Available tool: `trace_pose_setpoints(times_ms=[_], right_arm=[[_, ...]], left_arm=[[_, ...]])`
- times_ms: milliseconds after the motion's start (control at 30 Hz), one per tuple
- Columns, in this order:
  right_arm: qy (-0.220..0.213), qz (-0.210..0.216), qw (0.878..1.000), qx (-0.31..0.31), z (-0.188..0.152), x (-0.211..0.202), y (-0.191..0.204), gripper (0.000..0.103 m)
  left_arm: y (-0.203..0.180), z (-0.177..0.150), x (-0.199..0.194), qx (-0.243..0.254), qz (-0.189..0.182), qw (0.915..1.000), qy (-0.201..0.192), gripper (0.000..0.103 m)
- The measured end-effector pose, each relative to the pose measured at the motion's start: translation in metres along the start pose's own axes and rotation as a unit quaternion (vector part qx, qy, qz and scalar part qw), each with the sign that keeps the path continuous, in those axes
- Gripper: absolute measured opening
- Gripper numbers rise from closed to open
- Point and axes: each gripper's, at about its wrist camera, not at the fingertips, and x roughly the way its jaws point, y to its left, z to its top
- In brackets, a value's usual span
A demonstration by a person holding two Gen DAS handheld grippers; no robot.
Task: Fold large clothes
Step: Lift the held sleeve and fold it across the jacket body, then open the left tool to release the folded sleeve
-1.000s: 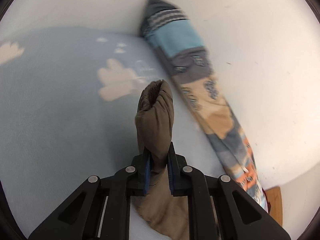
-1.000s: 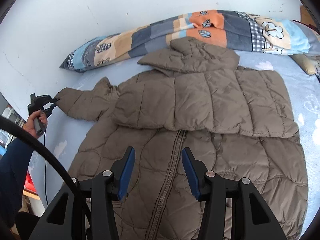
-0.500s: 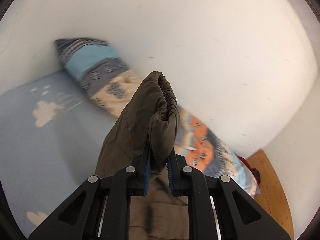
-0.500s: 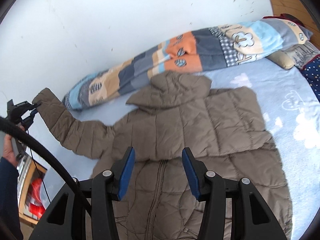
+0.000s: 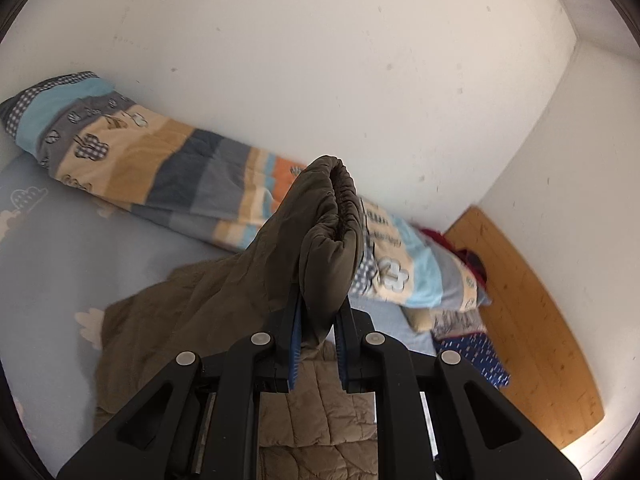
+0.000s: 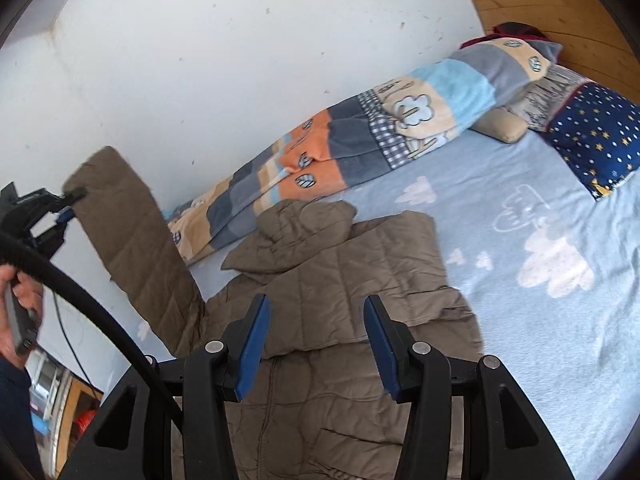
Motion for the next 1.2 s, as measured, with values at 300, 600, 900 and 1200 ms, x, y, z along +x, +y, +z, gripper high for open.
trace_pose_setpoints(times_ms=[300,600,900,1200], right_arm=[[-0.016,0.006,0.999,0.033,0.011,-0.02,-0.028,0.053],[-0.021,0.002,0.998,0.052,0.016,-0.025,-0.043,0.053],[-0.012,0.002,0.999,0.046,0.013,-0.017,-0.04,0.053],[-0.01,0.0,0.999,0.045,0.014,-0.009,-0.036,0.053]], left_arm=[[-0.03,-0.094,0.108,0.046,0.047,0.9955,0.068,0.014],[-0.036,-0.175,0.179,0.059,0.059,0.9879,0.131,0.014],[-0.047,-0.235,0.219,0.11,0.08,0.9698,0.203,0.049],[-0.047,-0.214,0.137,0.149,0.05,0.9763,0.148,0.064]])
